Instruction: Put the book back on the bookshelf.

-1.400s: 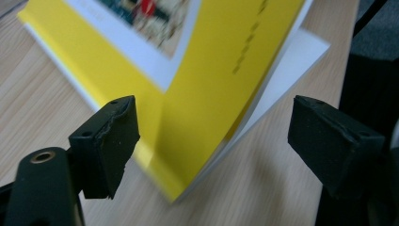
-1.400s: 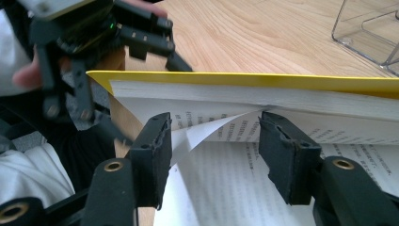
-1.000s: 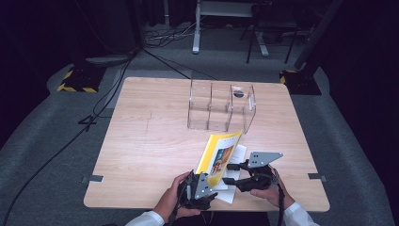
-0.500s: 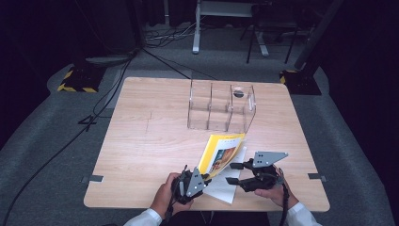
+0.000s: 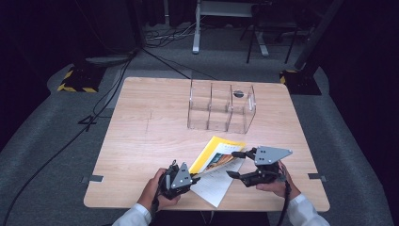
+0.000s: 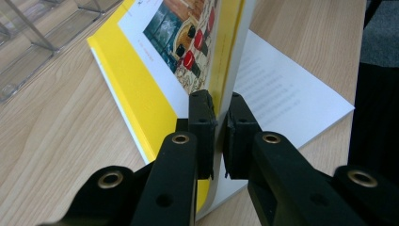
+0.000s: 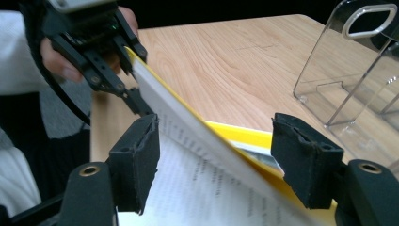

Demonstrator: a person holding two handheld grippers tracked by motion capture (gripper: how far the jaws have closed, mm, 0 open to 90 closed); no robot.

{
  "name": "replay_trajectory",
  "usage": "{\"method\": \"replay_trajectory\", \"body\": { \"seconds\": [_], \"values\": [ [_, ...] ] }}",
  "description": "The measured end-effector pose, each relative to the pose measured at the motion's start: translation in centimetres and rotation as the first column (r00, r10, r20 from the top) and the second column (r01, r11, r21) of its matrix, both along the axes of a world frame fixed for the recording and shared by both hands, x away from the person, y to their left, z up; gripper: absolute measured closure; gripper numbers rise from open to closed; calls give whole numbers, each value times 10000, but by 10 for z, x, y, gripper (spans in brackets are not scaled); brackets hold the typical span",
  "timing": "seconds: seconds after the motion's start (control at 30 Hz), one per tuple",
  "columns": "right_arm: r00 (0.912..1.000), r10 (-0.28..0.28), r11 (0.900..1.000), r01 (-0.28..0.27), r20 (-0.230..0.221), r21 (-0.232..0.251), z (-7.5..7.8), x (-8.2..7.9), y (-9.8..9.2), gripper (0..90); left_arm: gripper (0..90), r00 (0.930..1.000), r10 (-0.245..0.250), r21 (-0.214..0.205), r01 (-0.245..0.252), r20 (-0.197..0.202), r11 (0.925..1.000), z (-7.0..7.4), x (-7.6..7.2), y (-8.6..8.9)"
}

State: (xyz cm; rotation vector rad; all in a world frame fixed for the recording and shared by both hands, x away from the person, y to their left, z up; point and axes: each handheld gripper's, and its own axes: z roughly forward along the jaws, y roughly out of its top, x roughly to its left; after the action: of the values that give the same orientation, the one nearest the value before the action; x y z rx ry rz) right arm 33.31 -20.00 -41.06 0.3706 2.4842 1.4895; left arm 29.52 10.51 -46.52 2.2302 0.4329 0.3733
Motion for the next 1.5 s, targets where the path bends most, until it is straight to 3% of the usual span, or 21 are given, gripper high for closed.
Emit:
{"method": "replay_trajectory", "body": {
  "seconds": [0.07, 0.13, 0.17, 0.27, 0.43, 0.5, 0.6, 0.67, 0.77, 0.9, 0.97, 1.07, 1.2, 1.37, 1.43, 1.5],
  "values": [
    [9997, 257, 9995, -258, -18, -171, 1, 4, 6, 359, 834, 10000, -65, -21, 65, -75, 10000, 0, 2, 4],
    [9970, 776, 9945, -773, 27, -702, 1, 11, 17, 358, 832, 9998, -100, -39, 100, -170, 9999, 1, 5, 11],
    [9962, 871, 9901, -873, -65, -1100, -3, 17, 24, 358, 831, 9998, -112, -18, 111, -184, 9999, 1, 6, 14],
    [9959, 903, 9813, -901, -64, -1699, -10, 23, 28, 358, 828, 9997, -113, -28, 112, -235, 9999, 2, 9, 24],
    [9994, 343, 9709, -325, 34, -2373, -23, 35, 24, 366, 810, 9993, -73, -64, 71, -360, 10000, 2, 16, 37],
    [9997, -252, 9603, 244, 9, -2778, -34, 46, 16, 392, 808, 9991, 12, -101, -17, -415, 9999, 3, 20, 43],
    [9992, -392, 9676, 358, -90, -2501, -43, 53, 5, 508, 801, 9989, 38, -208, -48, -466, 9998, 2, 23, 49],
    [9996, -48, 9808, 99, 268, -1946, -48, 52, -4, 609, 784, 9985, 187, -237, -199, -521, 9995, 2, 24, 51],
    [9984, 83, 9848, 14, 553, -1737, -51, 47, -4, 666, 756, 9969, 527, -183, -538, -576, 9984, 1, 27, 56],
    [9967, 176, 9855, -39, 792, -1695, -53, 41, -1, 696, 717, 9939, 853, -207, -869, -693, 9960, 1, 30, 59],
    [9956, 307, 9862, -157, 888, -1647, -52, 36, 1, 728, 682, 9915, 1053, -451, -1089, -766, 9930, 4, 31, 61],
    [9941, 457, 9846, -282, 981, -1725, -51, 30, 5, 756, 638, 9945, 897, -721, -935, -533, 9930, 15, 27, 54],
    [9932, 578, 9822, -383, 1014, -1840, -52, 27, 11, 766, 559, 9973, 700, -678, -714, -234, 9951, 28, 19, 36],
    [9935, 618, 9815, -431, 959, -1868, -50, 24, 15, 778, 462, 9969, 774, -246, -777, -135, 9967, 34, 13, 19],
    [9944, 647, 9821, -486, 837, -1817, -49, 24, 17, 778, 451, 9945, 1028, 221, -1032, 182, 9944, 35, 11, 13],
    [9944, 683, 9814, -525, 807, -1844, -49, 24, 19, 778, 512, 9933, 1109, 403, -1122, 326, 9929, 34, 10, 12]
  ]
}}
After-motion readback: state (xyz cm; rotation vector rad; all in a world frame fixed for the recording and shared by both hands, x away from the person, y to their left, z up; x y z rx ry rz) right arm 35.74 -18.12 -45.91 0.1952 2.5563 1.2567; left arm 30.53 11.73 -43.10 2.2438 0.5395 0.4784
